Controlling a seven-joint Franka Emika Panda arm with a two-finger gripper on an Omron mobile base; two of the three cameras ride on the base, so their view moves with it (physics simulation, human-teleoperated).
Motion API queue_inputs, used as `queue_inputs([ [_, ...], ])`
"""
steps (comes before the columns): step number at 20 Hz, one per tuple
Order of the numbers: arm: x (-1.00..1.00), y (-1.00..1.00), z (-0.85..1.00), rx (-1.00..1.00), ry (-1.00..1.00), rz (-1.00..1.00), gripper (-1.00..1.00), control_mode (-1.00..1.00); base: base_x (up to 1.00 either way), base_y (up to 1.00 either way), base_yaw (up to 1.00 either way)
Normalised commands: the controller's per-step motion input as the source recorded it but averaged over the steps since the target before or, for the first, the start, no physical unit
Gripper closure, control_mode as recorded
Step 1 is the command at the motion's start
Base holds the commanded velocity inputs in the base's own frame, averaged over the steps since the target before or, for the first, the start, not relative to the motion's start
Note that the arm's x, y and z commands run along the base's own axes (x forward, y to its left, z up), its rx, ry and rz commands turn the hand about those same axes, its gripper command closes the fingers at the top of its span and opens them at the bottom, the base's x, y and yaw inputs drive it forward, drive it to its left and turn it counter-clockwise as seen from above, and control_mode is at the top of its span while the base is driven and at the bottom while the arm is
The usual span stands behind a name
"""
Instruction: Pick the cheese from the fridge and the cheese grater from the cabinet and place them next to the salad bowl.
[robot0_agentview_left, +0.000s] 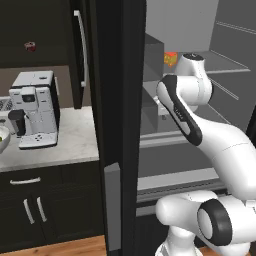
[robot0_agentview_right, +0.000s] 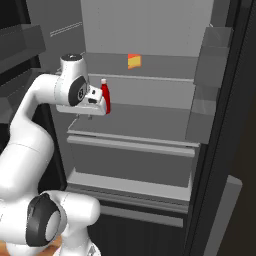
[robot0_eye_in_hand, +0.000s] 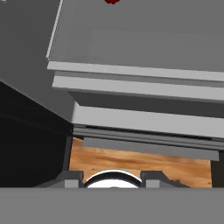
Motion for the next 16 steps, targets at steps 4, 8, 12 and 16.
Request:
queue_inputs([
  [4, -0.07, 0.0, 0.0, 0.0, -0.04, 0.0, -1.0, -1.0, 0.0, 0.0, 0.0],
  [8, -0.34, -0.04, 0.0, 0.0, -0.1, -0.01, -1.0, -1.0, 0.0, 0.0, 0.0],
  [12, -0.31, -0.07, 0.03, 0.0, -0.05, -0.06, -1.0, -1.0, 0.0, 0.0, 0.0],
  [16, -0.43, -0.02, 0.24, 0.0, -0.1, -0.07, -1.0, -1.0, 0.0, 0.0, 0.0],
])
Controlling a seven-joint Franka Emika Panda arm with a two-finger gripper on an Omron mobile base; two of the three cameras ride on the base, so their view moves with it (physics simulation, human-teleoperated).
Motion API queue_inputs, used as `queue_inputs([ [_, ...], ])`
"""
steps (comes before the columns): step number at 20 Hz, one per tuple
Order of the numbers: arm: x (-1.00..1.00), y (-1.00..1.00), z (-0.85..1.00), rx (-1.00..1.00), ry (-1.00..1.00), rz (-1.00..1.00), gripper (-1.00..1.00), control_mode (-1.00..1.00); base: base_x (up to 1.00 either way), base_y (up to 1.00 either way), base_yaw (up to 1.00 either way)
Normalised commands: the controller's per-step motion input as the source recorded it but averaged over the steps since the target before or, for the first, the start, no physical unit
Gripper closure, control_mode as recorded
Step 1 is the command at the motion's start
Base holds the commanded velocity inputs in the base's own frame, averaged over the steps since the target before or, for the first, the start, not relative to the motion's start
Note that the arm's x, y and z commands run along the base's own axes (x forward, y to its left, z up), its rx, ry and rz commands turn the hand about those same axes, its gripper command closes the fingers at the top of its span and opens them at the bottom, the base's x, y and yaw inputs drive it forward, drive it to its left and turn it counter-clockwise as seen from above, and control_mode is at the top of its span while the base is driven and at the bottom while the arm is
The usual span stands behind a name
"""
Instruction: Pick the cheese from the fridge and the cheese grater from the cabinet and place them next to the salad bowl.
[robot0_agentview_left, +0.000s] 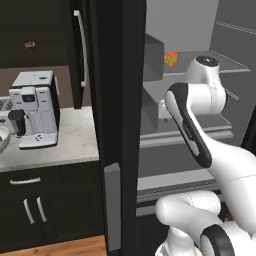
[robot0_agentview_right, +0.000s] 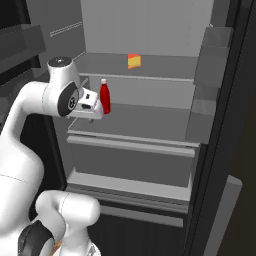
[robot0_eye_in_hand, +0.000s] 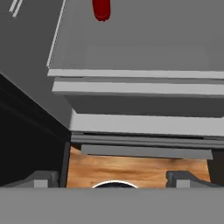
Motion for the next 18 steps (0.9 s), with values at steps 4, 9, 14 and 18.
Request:
queue_inputs([
  [4, -0.11, -0.39, 0.55, -0.01, -0.05, -0.09, -1.0, -1.0, 0.0, 0.0, 0.0],
  [9, 0.13, -0.42, 0.84, -0.01, -0.08, -0.12, -1.0, -1.0, 0.0, 0.0, 0.0],
  [14, 0.09, -0.04, 1.0, 0.0, -0.13, -0.08, -1.0, -1.0, 0.0, 0.0, 0.0],
  [18, 0.16, -0.29, 0.65, 0.02, -0.18, -0.16, -1.0, -1.0, 0.0, 0.0, 0.0],
])
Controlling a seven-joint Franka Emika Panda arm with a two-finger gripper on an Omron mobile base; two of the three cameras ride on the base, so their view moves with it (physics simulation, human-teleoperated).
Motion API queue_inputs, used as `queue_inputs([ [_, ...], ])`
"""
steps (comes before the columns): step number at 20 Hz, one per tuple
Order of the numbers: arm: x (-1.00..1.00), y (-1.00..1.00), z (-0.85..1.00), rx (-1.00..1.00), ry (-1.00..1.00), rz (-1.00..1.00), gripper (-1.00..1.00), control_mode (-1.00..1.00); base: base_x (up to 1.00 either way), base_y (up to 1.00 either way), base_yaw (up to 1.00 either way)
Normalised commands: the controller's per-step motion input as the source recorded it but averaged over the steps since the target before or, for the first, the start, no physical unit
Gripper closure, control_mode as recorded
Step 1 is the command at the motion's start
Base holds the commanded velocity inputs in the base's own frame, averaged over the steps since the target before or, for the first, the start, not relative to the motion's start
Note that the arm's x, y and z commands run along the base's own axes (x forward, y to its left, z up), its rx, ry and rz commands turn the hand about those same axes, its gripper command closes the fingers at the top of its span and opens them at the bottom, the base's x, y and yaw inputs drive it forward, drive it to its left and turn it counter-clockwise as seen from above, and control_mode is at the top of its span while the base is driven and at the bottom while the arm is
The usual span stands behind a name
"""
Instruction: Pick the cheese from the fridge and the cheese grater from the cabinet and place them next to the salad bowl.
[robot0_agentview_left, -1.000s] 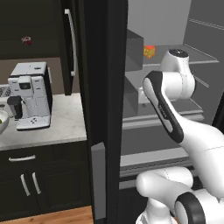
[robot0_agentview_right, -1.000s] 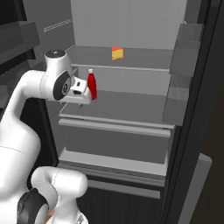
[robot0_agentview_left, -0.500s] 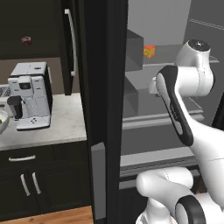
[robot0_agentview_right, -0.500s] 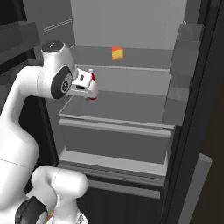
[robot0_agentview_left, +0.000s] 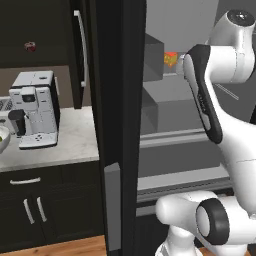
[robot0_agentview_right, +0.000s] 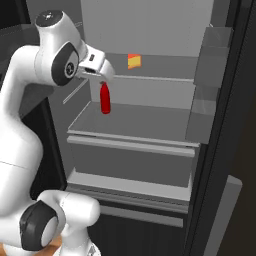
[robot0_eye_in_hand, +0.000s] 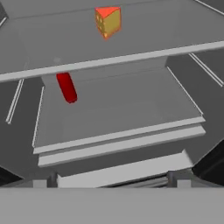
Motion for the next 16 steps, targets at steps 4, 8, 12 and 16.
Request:
queue_inputs([
  [4, 0.43, -0.18, 0.21, -0.01, -0.06, -0.03, -1.0, -1.0, 0.0, 0.0, 0.0],
  [8, 0.87, -0.02, 0.0, 0.0, 0.01, -0.01, -1.0, -1.0, 0.0, 0.0, 0.0],
  [12, 0.75, 0.0, -0.11, 0.0, -0.06, 0.0, -1.0, -1.0, 0.0, 0.0, 0.0],
  [16, 0.65, -0.01, -0.36, -0.04, -0.28, 0.0, -1.0, -1.0, 0.0, 0.0, 0.0],
])
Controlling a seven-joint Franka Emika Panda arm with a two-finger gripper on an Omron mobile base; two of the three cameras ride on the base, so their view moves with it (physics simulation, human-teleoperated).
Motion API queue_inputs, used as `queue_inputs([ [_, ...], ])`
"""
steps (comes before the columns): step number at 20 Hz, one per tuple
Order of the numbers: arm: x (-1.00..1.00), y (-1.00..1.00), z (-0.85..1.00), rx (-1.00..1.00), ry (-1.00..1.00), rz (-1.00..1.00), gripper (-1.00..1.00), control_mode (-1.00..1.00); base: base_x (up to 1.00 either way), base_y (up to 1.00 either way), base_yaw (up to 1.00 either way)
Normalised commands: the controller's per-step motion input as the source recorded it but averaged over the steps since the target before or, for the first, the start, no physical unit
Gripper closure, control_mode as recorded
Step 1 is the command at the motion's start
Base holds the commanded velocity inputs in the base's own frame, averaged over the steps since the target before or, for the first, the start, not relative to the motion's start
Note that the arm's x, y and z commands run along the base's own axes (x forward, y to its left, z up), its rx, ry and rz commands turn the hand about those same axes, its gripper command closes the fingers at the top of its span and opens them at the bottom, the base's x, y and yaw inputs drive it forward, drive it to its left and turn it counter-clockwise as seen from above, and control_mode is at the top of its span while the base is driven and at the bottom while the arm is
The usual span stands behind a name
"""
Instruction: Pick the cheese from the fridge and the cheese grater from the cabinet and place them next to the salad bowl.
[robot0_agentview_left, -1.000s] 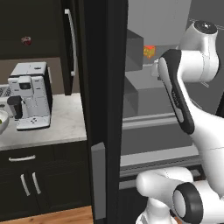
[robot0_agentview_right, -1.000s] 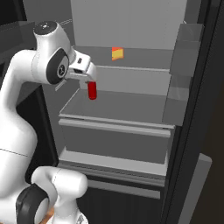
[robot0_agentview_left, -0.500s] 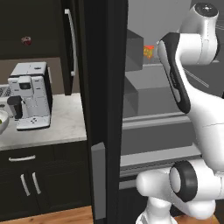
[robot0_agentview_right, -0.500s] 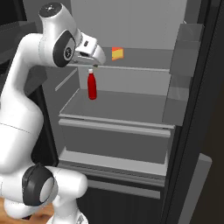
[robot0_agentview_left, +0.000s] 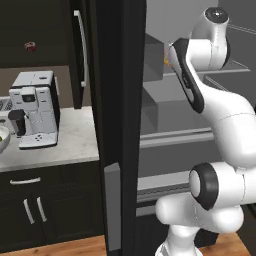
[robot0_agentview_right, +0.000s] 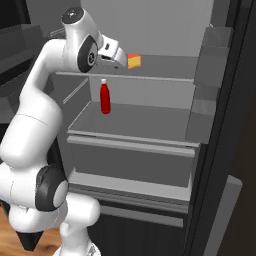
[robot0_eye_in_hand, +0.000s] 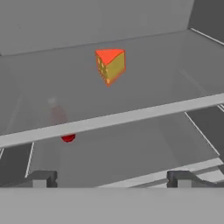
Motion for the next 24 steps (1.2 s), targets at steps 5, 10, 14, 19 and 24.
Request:
queue_inputs([
  [5, 0.48, -0.08, -0.12, -0.01, -0.15, 0.0, -1.0, -1.0, 0.0, 0.0, 0.0],
  [10, 0.63, -0.07, 0.01, 0.0, 0.19, 0.0, -1.0, -1.0, 0.0, 0.0, 0.0],
  [14, 0.71, -0.23, 0.08, 0.0, 0.13, 0.0, -1.0, -1.0, 0.0, 0.0, 0.0],
  [19, 0.81, -0.2, 0.01, 0.0, 0.05, 0.0, -1.0, -1.0, 0.0, 0.0, 0.0],
  [24, 0.49, -0.01, 0.0, 0.0, 0.0, 0.0, -1.0, -1.0, 0.0, 0.0, 0.0],
])
